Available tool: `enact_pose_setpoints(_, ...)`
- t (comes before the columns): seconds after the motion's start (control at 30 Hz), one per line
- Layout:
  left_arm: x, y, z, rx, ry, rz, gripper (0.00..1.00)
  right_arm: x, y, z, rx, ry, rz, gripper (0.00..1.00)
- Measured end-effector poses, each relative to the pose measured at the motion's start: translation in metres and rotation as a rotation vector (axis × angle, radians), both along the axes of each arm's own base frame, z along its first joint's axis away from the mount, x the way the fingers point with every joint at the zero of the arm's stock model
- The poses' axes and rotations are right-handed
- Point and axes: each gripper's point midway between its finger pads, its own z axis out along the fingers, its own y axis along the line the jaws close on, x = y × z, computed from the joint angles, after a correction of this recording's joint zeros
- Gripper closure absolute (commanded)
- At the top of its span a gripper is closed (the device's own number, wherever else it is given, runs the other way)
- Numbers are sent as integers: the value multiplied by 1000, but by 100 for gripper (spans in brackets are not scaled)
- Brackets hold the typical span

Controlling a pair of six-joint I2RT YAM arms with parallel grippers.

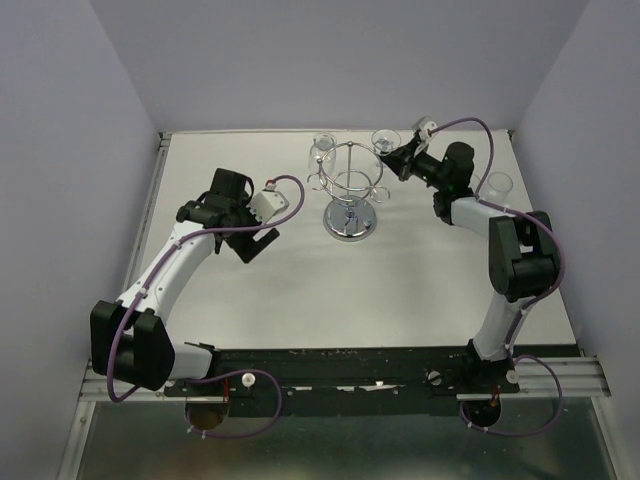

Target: Take the wine glass off the wine glass rack

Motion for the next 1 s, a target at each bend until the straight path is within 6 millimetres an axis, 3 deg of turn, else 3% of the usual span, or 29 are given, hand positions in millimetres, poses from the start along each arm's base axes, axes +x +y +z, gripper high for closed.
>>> enact_pose_setpoints(0.63,-6,2,-10,1,11,2,1,17,-7,14,-7,-12,-64,99)
enact_pose_setpoints(1.0,-5,0,-9,-5,4,6,1,35,-27,13,14,12,-226,99)
